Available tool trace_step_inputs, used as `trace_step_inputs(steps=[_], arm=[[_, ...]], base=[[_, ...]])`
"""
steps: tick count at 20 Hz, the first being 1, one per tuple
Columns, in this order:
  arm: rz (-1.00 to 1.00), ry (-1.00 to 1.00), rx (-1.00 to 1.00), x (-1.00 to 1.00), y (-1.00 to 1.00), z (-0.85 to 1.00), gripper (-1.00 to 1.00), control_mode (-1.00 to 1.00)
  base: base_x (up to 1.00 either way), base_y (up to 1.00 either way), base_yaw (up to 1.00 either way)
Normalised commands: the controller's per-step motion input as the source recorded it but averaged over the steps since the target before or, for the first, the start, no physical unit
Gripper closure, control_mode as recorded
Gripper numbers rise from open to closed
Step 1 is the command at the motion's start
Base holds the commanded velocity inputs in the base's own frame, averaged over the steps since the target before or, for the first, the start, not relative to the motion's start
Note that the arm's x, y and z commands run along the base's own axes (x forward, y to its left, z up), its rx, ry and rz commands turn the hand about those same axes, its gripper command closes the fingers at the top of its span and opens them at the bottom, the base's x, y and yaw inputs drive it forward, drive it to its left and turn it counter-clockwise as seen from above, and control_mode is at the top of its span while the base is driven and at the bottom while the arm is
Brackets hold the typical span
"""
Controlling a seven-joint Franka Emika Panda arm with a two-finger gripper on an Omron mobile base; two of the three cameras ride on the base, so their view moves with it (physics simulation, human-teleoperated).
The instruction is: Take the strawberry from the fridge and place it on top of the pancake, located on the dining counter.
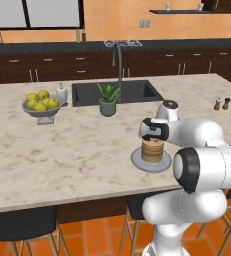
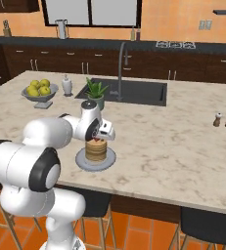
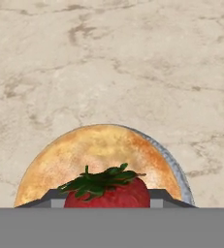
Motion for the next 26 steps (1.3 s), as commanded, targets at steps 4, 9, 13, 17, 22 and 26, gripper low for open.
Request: trace_step_inputs(steps=[4, 9, 13, 17, 22, 26], arm=[[-0.01, 0.00, 0.00, -0.11, 0.01, -0.36, -1.00, -1.00], [-0.02, 0.01, -0.01, -0.16, 0.07, -0.42, -1.00, -1.00], [-0.03, 0.00, -0.03, -0.34, 0.20, -0.40, -1.00, -1.00], [-0.04, 0.00, -0.01, -0.48, 0.14, -0.31, -1.00, -1.00], [-0.04, 0.00, 0.00, -0.40, 0.00, -0.19, -1.00, -1.00], [-0.03, -0.04, 0.00, -0.78, 0.00, 0.00, -1.00, -1.00]], base=[[0.00, 0.00, 0.00], [0.00, 0.00, 0.00], [0.00, 0.00, 0.00], [0.00, 0.00, 0.00], [0.00, 0.00, 0.00], [0.00, 0.00, 0.00]])
